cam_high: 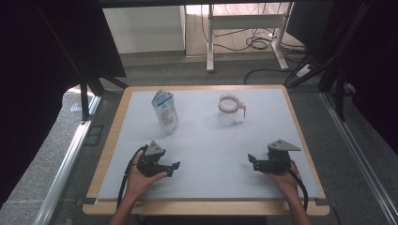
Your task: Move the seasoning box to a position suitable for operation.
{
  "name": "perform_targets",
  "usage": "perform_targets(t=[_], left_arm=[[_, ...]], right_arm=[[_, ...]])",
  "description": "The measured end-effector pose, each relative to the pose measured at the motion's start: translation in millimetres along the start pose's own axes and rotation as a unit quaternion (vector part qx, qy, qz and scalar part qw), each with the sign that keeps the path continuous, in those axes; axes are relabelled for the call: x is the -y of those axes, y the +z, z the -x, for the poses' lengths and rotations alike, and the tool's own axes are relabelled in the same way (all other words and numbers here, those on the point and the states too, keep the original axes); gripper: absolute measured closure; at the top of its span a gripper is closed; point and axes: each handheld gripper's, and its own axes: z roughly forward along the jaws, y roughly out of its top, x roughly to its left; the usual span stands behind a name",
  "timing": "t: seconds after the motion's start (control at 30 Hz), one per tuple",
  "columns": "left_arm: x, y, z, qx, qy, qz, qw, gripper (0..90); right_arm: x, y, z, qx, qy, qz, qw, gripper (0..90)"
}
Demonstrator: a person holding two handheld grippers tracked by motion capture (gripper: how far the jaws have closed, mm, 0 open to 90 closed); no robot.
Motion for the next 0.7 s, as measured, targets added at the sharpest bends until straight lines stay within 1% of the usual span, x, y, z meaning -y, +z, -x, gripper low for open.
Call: perform_targets(t=[0.27,0.47,0.63,0.7], left_arm=[[0.4,-0.8,0.4,-0.001,-0.001,0.002,1.0000,19.4],[-0.2,-1.3,0.7,-0.001,-0.002,0.001,1.0000,19.4],[-3.2,-2.2,0.8,-0.001,0.000,0.004,1.0000,19.4],[-3.6,-2.1,0.5,0.000,0.001,0.005,1.0000,19.4]], right_arm=[[-0.5,-0.5,-1.0,-0.003,0.002,0.003,1.0000,7.0],[-3.0,-4.7,-0.9,-0.004,0.004,0.016,0.9999,7.0],[-12.4,-10.6,-0.8,-0.007,0.001,0.021,0.9998,7.0],[-18.5,-12.7,0.5,-0.007,0.008,0.026,0.9996,6.7]])
